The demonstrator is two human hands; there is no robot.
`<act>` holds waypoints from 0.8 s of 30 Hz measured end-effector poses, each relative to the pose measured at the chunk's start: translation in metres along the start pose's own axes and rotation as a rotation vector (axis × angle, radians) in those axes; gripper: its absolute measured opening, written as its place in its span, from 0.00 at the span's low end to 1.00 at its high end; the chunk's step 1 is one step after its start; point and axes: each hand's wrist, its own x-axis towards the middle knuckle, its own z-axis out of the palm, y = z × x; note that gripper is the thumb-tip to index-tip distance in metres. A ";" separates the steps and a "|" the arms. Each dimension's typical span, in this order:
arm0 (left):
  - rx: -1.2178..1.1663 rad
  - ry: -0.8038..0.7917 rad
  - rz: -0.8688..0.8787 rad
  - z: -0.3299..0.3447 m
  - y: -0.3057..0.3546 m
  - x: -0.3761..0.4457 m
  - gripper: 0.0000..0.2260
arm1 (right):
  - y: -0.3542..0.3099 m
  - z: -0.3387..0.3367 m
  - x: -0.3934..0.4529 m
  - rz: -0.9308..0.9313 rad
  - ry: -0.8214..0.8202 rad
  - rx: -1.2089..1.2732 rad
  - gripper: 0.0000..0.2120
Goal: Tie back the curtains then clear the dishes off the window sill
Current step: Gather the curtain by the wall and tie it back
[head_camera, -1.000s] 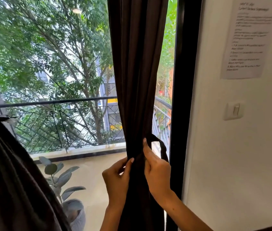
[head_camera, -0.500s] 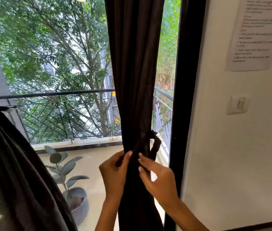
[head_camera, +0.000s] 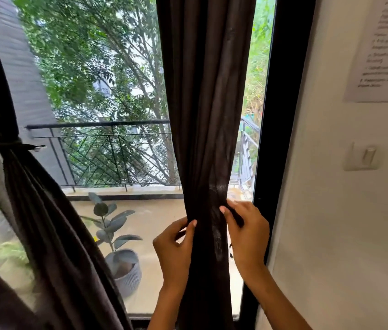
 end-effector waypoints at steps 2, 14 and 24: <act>-0.027 0.015 -0.010 0.008 0.004 -0.009 0.11 | 0.000 -0.005 -0.010 -0.041 -0.002 -0.109 0.12; -0.080 0.014 -0.066 0.046 0.013 -0.040 0.13 | -0.022 0.004 -0.029 0.051 -0.171 -0.203 0.15; -0.553 0.057 -0.443 0.053 0.015 -0.032 0.18 | -0.016 0.011 -0.014 0.026 -0.138 -0.178 0.07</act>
